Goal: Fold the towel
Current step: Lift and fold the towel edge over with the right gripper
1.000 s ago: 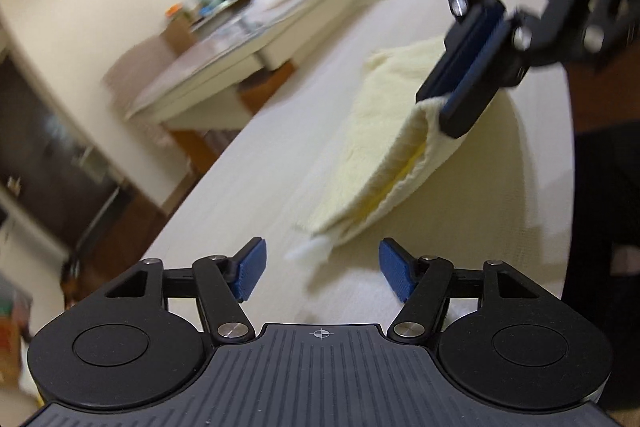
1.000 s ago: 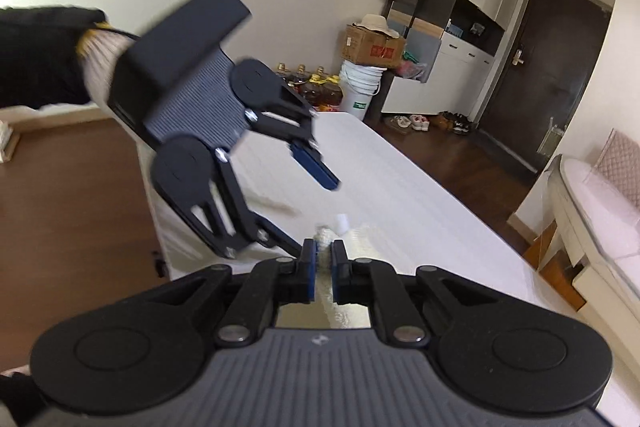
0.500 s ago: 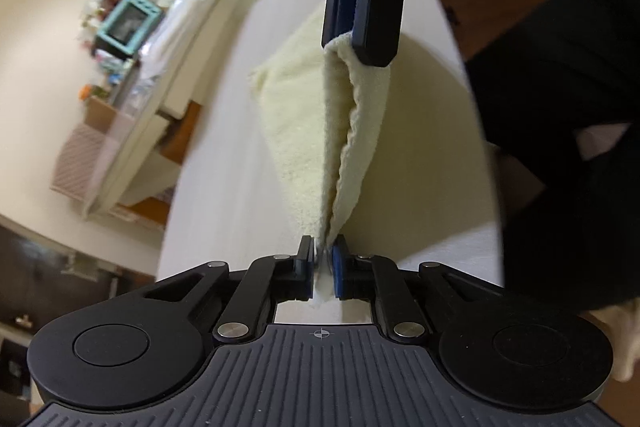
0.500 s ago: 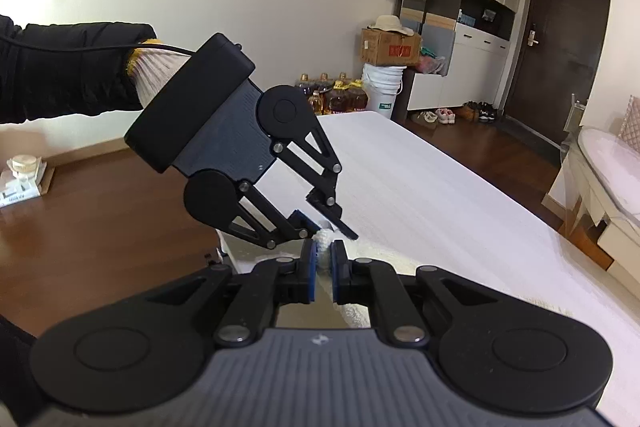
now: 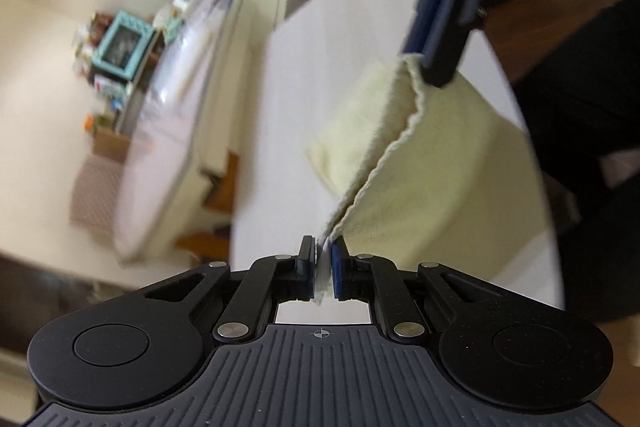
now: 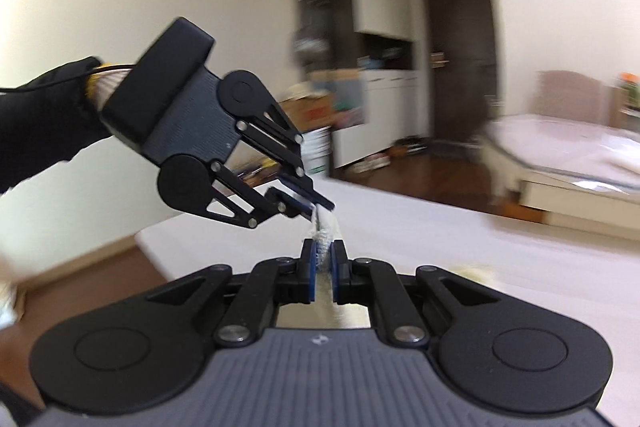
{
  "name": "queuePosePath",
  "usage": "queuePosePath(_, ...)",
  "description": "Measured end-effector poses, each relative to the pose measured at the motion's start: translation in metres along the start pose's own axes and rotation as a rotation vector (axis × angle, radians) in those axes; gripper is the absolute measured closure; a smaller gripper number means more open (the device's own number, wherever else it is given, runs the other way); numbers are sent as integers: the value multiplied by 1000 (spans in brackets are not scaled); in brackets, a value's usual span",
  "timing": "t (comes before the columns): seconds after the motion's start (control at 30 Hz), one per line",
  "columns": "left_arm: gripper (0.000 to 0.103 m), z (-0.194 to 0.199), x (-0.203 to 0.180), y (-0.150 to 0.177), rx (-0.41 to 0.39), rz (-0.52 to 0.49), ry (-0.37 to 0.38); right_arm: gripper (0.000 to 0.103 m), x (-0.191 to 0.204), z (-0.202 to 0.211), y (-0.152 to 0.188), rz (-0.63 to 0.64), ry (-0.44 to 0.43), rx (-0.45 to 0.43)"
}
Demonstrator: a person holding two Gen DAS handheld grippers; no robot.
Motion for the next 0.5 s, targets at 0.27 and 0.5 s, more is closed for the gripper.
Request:
queuePosePath(0.27, 94, -69, 14, -48, 1, -51, 40, 95, -73, -17, 17, -178, 92, 28)
queuePosePath(0.5, 93, -91, 13, -62, -5, -43, 78, 95, -110, -18, 39, -283, 129, 49)
Point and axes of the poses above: each gripper's, at about its wrist camera, not at the fingertips, and z roughly against the way its jaws point, x to its left, y to its underside, the point moved 5 cm from there along -z, roughly the way its jaws point, and after that the axes turned 7 degrees about x, right-handed, at the moved point
